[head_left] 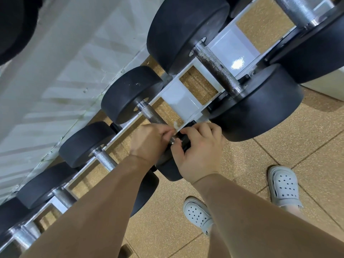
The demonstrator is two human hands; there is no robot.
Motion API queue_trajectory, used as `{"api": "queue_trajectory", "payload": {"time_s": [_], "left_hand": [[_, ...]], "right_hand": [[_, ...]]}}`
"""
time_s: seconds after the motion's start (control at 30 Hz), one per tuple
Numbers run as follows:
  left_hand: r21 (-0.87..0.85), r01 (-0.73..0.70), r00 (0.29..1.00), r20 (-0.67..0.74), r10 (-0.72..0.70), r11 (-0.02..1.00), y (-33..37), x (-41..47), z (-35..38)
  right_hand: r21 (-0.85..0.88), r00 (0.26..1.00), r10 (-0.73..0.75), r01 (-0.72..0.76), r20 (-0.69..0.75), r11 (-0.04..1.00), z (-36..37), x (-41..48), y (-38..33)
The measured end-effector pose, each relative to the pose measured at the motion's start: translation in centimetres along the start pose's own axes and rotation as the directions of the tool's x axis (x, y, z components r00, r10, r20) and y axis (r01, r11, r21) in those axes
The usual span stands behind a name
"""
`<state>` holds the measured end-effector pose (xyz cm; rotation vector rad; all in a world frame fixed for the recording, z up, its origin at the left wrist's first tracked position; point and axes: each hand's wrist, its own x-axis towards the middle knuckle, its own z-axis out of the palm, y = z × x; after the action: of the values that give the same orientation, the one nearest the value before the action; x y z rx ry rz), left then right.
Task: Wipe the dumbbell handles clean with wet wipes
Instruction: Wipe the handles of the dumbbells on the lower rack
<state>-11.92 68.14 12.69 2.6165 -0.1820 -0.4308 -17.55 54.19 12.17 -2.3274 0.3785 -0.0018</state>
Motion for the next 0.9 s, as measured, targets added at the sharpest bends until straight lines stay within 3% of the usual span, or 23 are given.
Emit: {"api": "queue_trajectory", "payload": {"time_s": [0.07, 0.17, 0.27, 0.33, 0.4, 0.47, 0.53, 0.6, 0.73, 0.8, 0.9], "left_hand": [[0.065, 0.079, 0.986, -0.154, -0.068, 0.995, -0.3, 1.6, -0.5], [-0.03, 0.149, 0.931, -0.333, -0.15, 0.988, -0.8, 3.0, -1.2], [-0.227, 0.204, 0.961, -0.136, -0.239, 0.952, 0.1, 1.5, 0.0], [-0.288, 0.217, 0.975, 0.01, -0.223, 0.933, 0.5, -0.1, 0.5], [-0.312, 0.194, 0.978, -0.011, -0.207, 0.93, 0.2, -0.6, 0.2], [-0.305, 0.2, 0.956, -0.147, -0.253, 0.931, -0.5, 0.4, -0.5], [-0.264, 0.208, 0.899, -0.328, -0.29, 0.942, -1.1, 1.6, -0.9], [-0.302, 0.221, 0.853, -0.4, -0.334, 0.927, -1.1, 1.9, -0.6], [-0.431, 0.251, 0.933, -0.13, -0.335, 0.867, -0.2, -0.9, 0.9], [-0.482, 0.292, 0.938, -0.025, -0.346, 0.826, -0.1, -1.5, 1.1], [-0.457, 0.252, 0.925, -0.146, -0.352, 0.853, -0.2, 0.0, 0.5]], "right_hand": [[-0.004, 1.0, 0.007, -0.007, -0.001, 1.0, -0.1, 0.0, -0.1], [-0.009, 1.0, -0.001, 0.001, 0.001, 1.0, -0.1, -0.1, -0.1], [0.023, 1.0, -0.005, 0.005, 0.007, 1.0, -0.1, 0.0, 0.0], [0.01, 1.0, -0.002, 0.002, 0.011, 1.0, 0.0, 0.0, 0.0], [-0.017, 1.0, 0.003, -0.003, 0.003, 1.0, -0.1, -0.1, 0.0], [-0.026, 1.0, 0.004, -0.004, -0.004, 1.0, -0.1, -0.1, 0.0], [-0.023, 1.0, 0.005, -0.005, -0.004, 1.0, -0.1, -0.1, 0.0], [-0.018, 1.0, 0.008, -0.008, -0.002, 1.0, -0.1, -0.1, 0.0], [-0.034, 1.0, 0.007, -0.007, 0.002, 0.999, 0.0, -0.2, 0.0], [-0.039, 1.0, 0.006, -0.006, 0.001, 0.999, 0.1, -0.2, 0.0], [-0.012, 1.0, 0.002, -0.002, -0.01, 1.0, 0.1, -0.2, 0.1]]}}
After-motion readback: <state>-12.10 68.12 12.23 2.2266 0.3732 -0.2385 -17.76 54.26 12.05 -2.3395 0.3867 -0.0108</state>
